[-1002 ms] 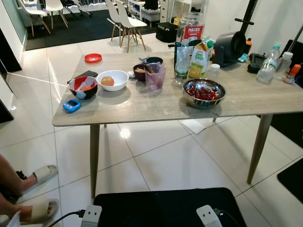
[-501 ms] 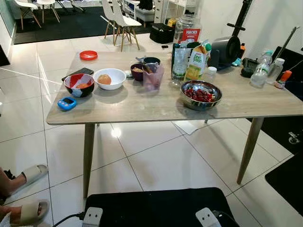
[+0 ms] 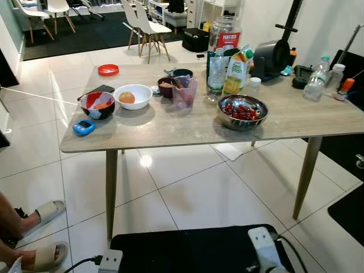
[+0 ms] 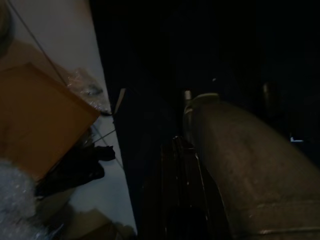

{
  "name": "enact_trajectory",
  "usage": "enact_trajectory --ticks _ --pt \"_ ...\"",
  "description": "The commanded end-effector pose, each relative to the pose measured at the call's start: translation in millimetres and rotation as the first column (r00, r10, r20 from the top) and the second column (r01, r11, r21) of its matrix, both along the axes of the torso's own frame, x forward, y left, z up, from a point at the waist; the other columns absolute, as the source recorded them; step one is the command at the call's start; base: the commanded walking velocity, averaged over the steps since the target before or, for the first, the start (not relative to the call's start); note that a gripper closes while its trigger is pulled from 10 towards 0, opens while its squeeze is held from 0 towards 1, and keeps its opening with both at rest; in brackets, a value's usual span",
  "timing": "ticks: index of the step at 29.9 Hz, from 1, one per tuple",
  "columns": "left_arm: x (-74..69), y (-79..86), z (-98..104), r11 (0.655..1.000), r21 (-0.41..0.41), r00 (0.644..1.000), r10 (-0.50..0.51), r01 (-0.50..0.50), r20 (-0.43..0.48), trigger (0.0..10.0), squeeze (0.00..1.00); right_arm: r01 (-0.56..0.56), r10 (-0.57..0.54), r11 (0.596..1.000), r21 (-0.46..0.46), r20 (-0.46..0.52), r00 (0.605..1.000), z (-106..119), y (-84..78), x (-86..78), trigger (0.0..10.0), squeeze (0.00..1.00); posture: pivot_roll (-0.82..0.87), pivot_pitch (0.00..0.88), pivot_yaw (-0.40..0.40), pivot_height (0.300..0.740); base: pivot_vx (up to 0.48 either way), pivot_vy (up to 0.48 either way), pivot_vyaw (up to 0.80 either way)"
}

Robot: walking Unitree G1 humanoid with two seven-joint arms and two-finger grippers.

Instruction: Restocking fridge

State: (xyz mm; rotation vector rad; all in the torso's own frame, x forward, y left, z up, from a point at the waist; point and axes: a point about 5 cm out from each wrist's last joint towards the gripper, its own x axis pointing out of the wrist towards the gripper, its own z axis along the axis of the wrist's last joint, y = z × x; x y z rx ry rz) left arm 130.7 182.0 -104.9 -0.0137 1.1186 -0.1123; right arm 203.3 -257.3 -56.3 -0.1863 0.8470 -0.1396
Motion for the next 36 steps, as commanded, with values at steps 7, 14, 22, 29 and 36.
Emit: enact_trajectory --ticks 7,14,22,29,36 --pt "-5.7 7.5 -0.9 1.0 0.01 1.0 -0.001 0.002 -0.017 10.0 0.0 0.263 -0.274 0.961 0.087 0.443 0.854 70.1 -63.4 43.9 10.0 0.0 -0.07 0.0 0.034 0.74 0.0 0.0 0.0" --pt "-3.1 10.6 0.3 0.999 0.021 0.999 -0.035 0.035 -0.017 10.0 0.0 -0.23 -0.302 0.895 0.382 0.899 0.317 206.7 -62.9 98.2 10.0 0.0 -0.08 0.0 0.066 0.74 0.0 0.0 0.0" --pt "-0.4 14.9 1.8 0.998 0.034 0.999 -0.046 0.046 -0.014 10.0 0.0 -0.637 -0.145 0.77 -0.039 0.961 -0.234 374.5 -7.1 77.6 10.0 0.0 -0.07 0.0 0.075 0.74 0.0 0.0 0.0" --pt "-2.5 15.7 1.2 0.999 0.034 0.999 -0.038 0.038 -0.018 10.0 0.0 -0.703 -0.133 0.682 -0.204 0.91 -0.393 425.1 19.6 57.8 10.0 0.0 -0.07 0.0 0.069 0.74 0.0 0.0 0.0" --pt "-4.7 14.2 0.3 0.999 0.029 0.999 -0.037 0.038 -0.024 10.0 0.0 -0.736 -0.123 0.636 -0.23 0.912 -0.391 435.8 32.0 53.5 10.0 0.0 -0.07 0.0 0.066 0.74 0.0 0.0 0.0"
